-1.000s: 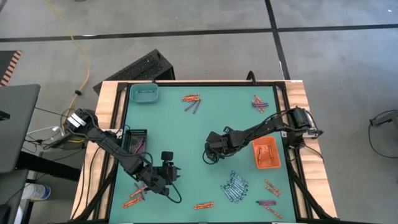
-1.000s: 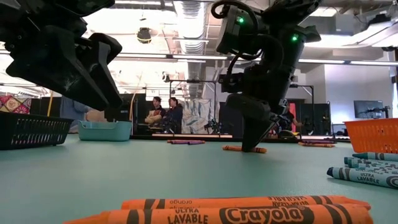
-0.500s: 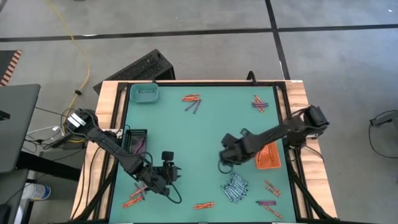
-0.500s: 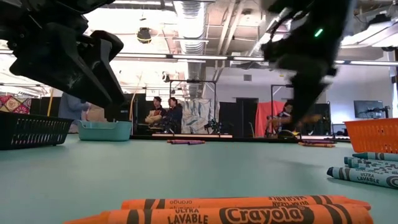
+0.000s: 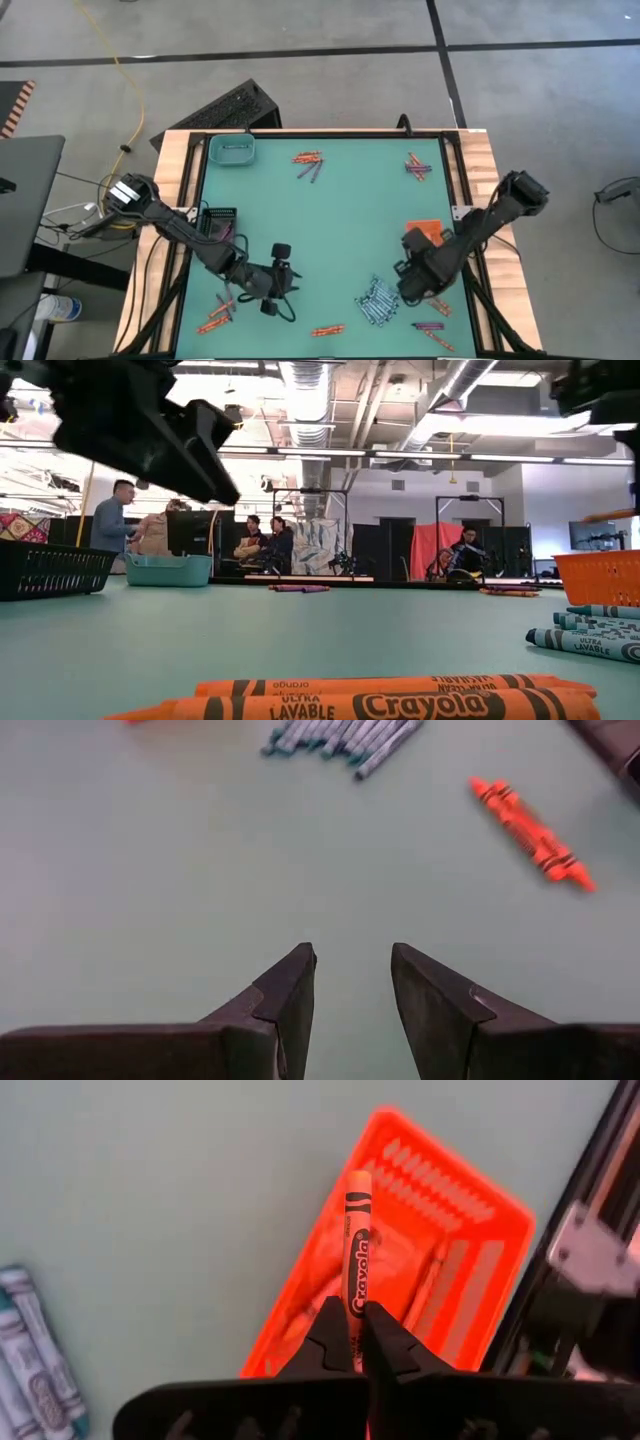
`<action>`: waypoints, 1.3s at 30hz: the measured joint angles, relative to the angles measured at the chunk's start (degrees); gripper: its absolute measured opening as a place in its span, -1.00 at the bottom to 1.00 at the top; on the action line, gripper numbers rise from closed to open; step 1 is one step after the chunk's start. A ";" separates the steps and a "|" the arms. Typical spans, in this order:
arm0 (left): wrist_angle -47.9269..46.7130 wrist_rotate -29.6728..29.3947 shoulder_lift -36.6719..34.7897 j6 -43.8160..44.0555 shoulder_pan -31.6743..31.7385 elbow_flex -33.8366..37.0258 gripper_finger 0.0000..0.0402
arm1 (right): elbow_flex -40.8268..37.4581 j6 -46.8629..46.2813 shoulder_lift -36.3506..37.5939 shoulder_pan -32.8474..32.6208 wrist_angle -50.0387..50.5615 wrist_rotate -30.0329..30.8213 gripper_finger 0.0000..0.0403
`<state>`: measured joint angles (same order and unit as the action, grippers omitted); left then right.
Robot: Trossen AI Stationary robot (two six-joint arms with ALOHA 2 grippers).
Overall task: Sort crayons
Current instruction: Put the orange crayon into the orange bin, then put the blue crayon into the green bin
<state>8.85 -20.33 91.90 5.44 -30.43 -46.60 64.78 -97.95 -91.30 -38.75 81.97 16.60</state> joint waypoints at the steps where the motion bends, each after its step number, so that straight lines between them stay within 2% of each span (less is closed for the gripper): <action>1: 1.23 1.60 0.00 -0.94 0.47 -0.01 -0.38 | -0.37 -1.39 0.02 -0.72 -0.43 -0.56 -1.00; 7: 9.84 9.92 0.02 -7.83 2.64 -0.01 -0.38 | -4.70 -7.86 0.08 -3.26 -0.66 -3.74 -1.00; 13: 12.66 12.58 0.07 -14.19 4.04 -1.31 -0.38 | -9.85 -9.67 0.08 -3.62 -4.43 -4.74 -0.94; 20: 13.09 14.26 1.76 -18.67 5.35 -4.27 -0.37 | -11.81 -9.78 0.12 -3.60 -6.12 -4.74 -0.80; 31: 10.04 22.22 19.93 -25.76 5.58 -19.59 -0.37 | -11.52 -9.96 0.30 -4.10 -6.13 -4.72 -0.49; 39: -1.23 27.28 30.14 -29.87 7.77 -34.30 -0.37 | -8.90 -8.72 0.30 -5.65 -5.40 -4.01 -0.24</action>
<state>7.62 6.96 122.03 -24.42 -22.66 -80.90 55.89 -106.66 -91.00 -44.40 76.58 12.59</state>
